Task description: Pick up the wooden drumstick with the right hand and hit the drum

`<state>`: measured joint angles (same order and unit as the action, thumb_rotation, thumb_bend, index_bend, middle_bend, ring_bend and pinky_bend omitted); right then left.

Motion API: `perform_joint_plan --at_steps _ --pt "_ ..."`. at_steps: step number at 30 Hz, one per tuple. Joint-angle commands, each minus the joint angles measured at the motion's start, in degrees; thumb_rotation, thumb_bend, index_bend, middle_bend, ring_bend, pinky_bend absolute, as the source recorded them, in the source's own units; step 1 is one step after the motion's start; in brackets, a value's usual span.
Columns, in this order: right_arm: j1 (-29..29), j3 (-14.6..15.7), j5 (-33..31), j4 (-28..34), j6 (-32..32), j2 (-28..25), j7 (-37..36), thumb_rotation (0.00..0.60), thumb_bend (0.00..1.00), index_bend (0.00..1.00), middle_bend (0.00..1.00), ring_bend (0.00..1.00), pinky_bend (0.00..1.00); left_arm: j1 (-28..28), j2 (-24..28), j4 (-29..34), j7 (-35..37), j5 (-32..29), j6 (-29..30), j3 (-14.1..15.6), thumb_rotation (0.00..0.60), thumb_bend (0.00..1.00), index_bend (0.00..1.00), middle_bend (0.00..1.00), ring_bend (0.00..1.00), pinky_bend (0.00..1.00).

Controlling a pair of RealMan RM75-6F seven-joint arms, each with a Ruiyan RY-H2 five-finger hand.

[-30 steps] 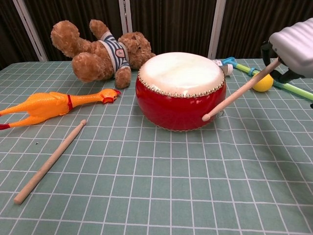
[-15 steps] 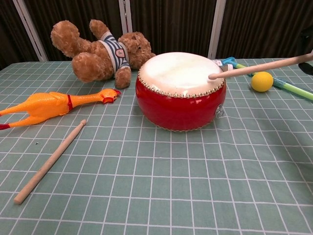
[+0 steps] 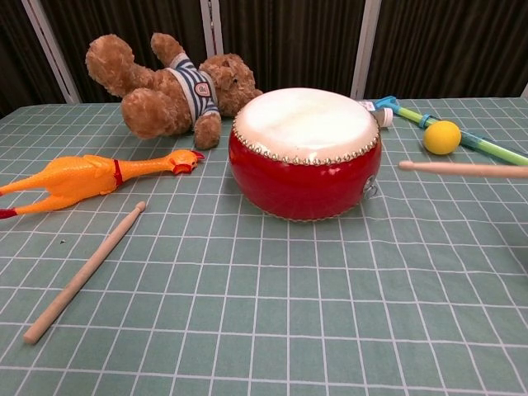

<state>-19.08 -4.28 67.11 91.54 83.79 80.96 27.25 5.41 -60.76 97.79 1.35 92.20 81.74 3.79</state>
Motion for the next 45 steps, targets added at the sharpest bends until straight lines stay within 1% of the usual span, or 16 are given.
perform_joint_plan --at_steps 1,6,13,16,17,19,20,26,28,30,32,34,37,40,42,45 --pt "1.1 1.7 -0.5 -0.4 -1.2 1.0 0.7 0.6 0.8 0.99 1.0 1.0 0.91 0.0 0.0 0.0 0.0 -0.1 0.0 0.0 0.6 0.0 0.0 0.0 0.0 0.0" --pt "2.3 3.6 -0.5 -1.8 -2.5 3.4 2.2 0.6 0.8 0.99 1.0 1.0 0.91 -0.1 -0.1 0.0 -0.3 -0.1 0.2 -0.1 0.6 0.0 0.0 0.0 0.0 0.0" --pt "2.9 4.5 0.1 -4.5 -3.6 6.0 4.0 0.6 0.8 0.97 1.0 1.0 0.91 -0.1 -0.2 -0.1 -0.2 -0.1 0.3 -0.1 0.6 0.0 0.0 0.0 0.0 0.0" --pt "3.1 4.6 0.1 -5.0 -4.0 6.7 4.8 0.6 0.8 0.86 1.0 0.99 0.87 -0.1 -0.3 -0.2 -0.1 0.0 0.3 -0.1 0.6 0.0 0.0 0.0 0.0 0.0" --pt "3.1 4.4 -0.1 -5.0 -4.1 7.0 5.3 0.6 0.78 0.78 0.99 0.96 0.84 -0.1 -0.3 -0.2 -0.1 0.0 0.4 -0.1 0.6 0.0 0.0 0.0 0.0 0.0" --pt "3.1 4.1 -0.5 -5.0 -4.1 7.4 6.8 0.6 0.71 0.64 0.92 0.89 0.79 -0.1 -0.3 -0.3 0.0 0.1 0.4 -0.1 0.6 0.0 0.0 0.0 0.0 0.0" --pt "3.1 4.0 -0.6 -4.8 -4.1 7.5 7.4 0.6 0.67 0.57 0.87 0.84 0.76 -0.1 -0.3 -0.3 0.0 0.1 0.4 -0.1 0.6 0.0 0.0 0.0 0.0 0.0" --pt "2.7 2.4 -3.4 -2.3 -4.1 7.5 13.2 0.6 0.58 0.3 0.65 0.65 0.7 -0.1 -0.3 -0.4 0.1 0.1 0.4 -0.1 0.6 0.0 0.0 0.0 0.0 0.0" --pt "2.6 1.9 -4.4 -1.2 -4.1 7.3 14.8 0.6 0.54 0.22 0.58 0.57 0.63 -0.1 -0.3 -0.4 0.1 0.1 0.4 -0.1 0.6 0.0 0.0 0.0 0.0 0.0" --pt "2.5 1.6 -4.9 -0.4 -4.1 6.9 16.1 0.6 0.5 0.16 0.49 0.48 0.51 -0.1 -0.3 -0.3 0.1 0.1 0.4 -0.1 0.6 0.0 0.0 0.0 0.0 0.0" --pt "2.5 1.4 -5.5 0.4 -4.0 6.4 17.0 0.6 0.47 0.11 0.44 0.43 0.43 -0.1 -0.2 -0.3 0.1 0.0 0.4 -0.1 0.6 0.0 0.0 0.0 0.0 0.0" --pt "2.6 1.3 -6.4 1.6 -4.2 5.6 17.9 0.6 0.45 0.08 0.42 0.4 0.41 -0.1 -0.2 -0.3 0.1 0.0 0.3 -0.1 0.6 0.0 0.0 0.0 0.0 0.0" --pt "2.8 1.0 -7.9 4.0 -4.2 3.9 19.1 0.6 0.45 0.07 0.39 0.37 0.37 -0.1 -0.2 -0.2 0.1 -0.1 0.2 -0.1 0.6 0.0 0.0 0.0 0.0 0.0" --pt "3.0 0.8 -7.7 6.3 -4.0 1.5 18.6 0.6 0.45 0.05 0.34 0.3 0.29 -0.1 -0.2 -0.2 0.0 -0.1 0.3 -0.1 0.6 0.0 0.0 0.0 0.0 0.0" --pt "3.3 0.8 -6.8 7.5 -3.5 -0.2 17.6 0.6 0.44 0.02 0.24 0.2 0.2 -0.2 -0.2 -0.1 0.0 -0.1 0.4 -0.1 0.6 0.0 0.0 0.0 0.0 0.0" --pt "4.5 1.1 -4.4 9.9 -2.8 -4.3 13.3 0.6 0.41 0.0 0.1 0.08 0.13 -0.3 -0.2 -0.1 0.1 -0.2 0.6 -0.2 0.6 0.0 0.0 0.0 0.0 0.0"
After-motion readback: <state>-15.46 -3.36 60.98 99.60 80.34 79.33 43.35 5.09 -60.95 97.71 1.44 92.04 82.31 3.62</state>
